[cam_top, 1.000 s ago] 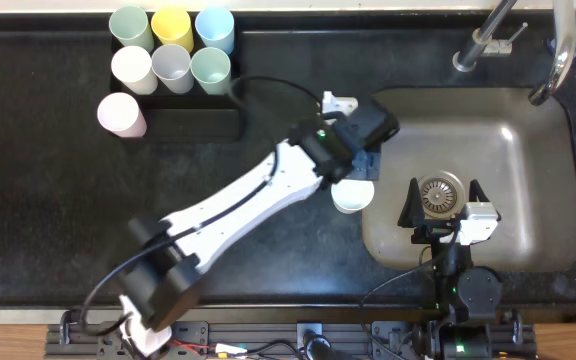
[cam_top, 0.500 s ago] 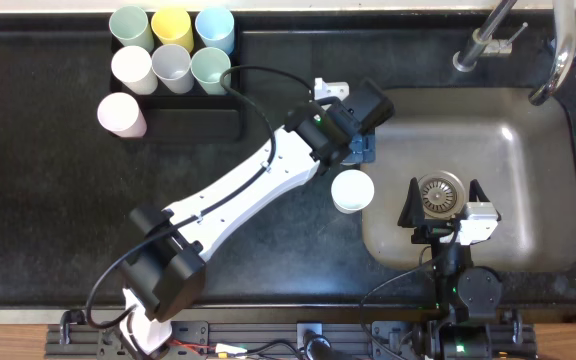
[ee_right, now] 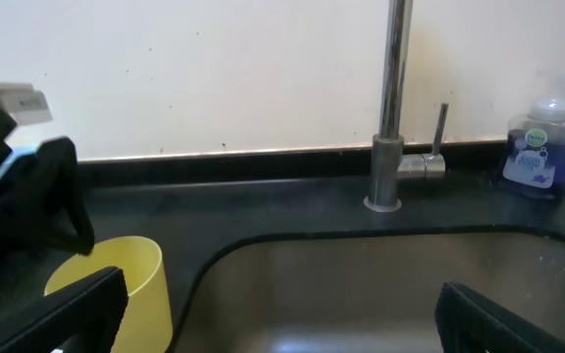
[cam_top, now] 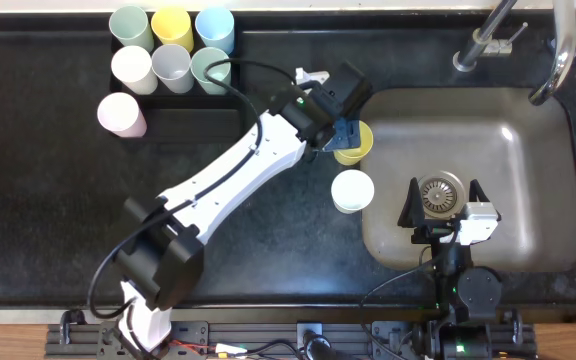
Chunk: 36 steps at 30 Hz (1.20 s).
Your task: Store Cups
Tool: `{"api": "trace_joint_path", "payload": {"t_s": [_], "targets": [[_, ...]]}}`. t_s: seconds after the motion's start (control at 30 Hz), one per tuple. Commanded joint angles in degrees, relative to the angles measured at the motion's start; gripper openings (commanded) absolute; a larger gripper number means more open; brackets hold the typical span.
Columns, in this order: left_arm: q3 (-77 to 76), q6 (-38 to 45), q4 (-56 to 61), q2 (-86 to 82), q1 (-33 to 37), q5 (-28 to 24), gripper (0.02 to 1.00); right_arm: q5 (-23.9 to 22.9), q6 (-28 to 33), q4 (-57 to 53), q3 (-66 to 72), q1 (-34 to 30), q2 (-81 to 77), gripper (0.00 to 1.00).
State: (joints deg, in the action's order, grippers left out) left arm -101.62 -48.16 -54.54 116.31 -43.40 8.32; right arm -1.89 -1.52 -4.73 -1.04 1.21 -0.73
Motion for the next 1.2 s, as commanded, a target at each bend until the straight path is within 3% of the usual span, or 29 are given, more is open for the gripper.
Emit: {"api": "trace_joint_path", "payload": {"t_s": [0.03, 0.4, 0.43, 0.47, 0.5, 0.6, 0.63, 1.2], "targets": [[-1.6, -1.4, 0.1, 1.9, 0.1, -2.3, 1.0, 0.0, -0.4, 0.3, 0.7, 0.0, 0.4, 0.998], [-1.6, -1.4, 0.4, 3.1, 0.8, -2.7, 0.943, 0.0, -0.4, 0.3, 0.7, 0.0, 0.4, 0.998], [-1.6, -1.5, 0.7, 3.2, 0.8, -2.7, 0.759, 0.0, -0.4, 0.3, 0.7, 0.0, 0.4, 0.998], [-1.6, -1.4, 1.0, 3.2, 0.9, -2.7, 0.448, 0.0, -0.4, 0.3, 0.7, 0.0, 0.4, 0.996], [-1.6, -1.4, 1.4, 3.2, 0.9, -2.7, 0.294, 0.0, -0.4, 0.3, 0.7, 0.0, 0.4, 0.998], [-1.6, -1.4, 2.2, 3.3, 1.0, -2.7, 0.169, 0.0, -0.4, 0.3, 0.7, 0.0, 0.4, 0.996], [-1.6, -1.4, 2.3, 3.4, 1.0, -2.7, 0.036, 0.0, -0.4, 0.3, 0.7, 0.0, 0.4, 0.998], [-1.6, -1.4, 2.5, -1.7, 3.9, -3.9, 0.036, 0.0, -0.4, 0.3, 0.7, 0.0, 0.4, 0.996]]}}
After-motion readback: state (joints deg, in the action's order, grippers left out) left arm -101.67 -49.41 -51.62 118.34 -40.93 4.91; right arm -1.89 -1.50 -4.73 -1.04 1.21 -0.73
